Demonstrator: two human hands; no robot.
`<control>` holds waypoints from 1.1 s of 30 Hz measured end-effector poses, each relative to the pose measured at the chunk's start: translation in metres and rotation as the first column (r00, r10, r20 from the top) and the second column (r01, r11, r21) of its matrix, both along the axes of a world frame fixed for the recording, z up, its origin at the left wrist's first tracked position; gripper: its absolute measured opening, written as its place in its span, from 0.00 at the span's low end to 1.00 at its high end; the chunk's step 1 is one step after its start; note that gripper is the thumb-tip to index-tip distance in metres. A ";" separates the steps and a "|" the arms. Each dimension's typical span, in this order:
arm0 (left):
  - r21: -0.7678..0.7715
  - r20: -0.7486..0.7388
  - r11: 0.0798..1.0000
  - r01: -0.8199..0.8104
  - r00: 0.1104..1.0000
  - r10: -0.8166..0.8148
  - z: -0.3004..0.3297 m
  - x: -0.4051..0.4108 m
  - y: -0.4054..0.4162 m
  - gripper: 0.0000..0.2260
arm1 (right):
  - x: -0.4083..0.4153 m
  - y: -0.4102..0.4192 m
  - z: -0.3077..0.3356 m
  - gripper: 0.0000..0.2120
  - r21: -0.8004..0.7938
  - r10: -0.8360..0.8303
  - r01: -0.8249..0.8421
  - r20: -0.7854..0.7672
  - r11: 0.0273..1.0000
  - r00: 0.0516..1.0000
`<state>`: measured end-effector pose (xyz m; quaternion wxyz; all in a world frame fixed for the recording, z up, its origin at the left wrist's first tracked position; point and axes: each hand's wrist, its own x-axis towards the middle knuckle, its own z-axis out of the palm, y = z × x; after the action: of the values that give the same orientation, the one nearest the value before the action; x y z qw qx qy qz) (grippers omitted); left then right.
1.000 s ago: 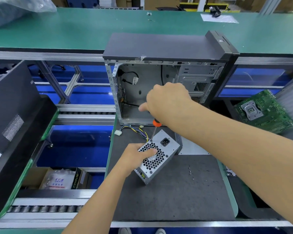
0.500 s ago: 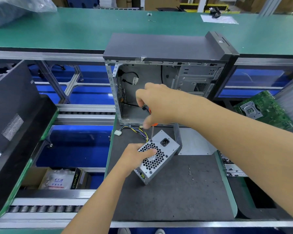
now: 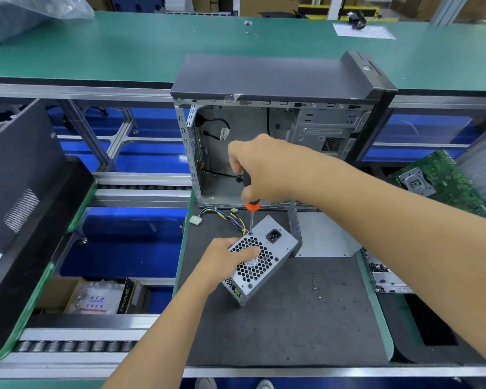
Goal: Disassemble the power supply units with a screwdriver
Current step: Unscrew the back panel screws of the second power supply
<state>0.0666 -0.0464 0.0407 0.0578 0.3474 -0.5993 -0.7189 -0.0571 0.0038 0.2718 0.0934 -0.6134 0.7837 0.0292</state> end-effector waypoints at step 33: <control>-0.029 0.032 0.999 0.023 0.999 -0.022 -0.006 -0.001 -0.002 0.09 | -0.009 0.002 -0.002 0.32 0.054 -0.172 0.173 -0.025 0.983 0.985</control>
<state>0.0658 -0.0488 0.0349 0.0453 0.3512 -0.6143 -0.7051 -0.0665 0.0055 0.2700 0.1046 -0.5400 0.8337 0.0489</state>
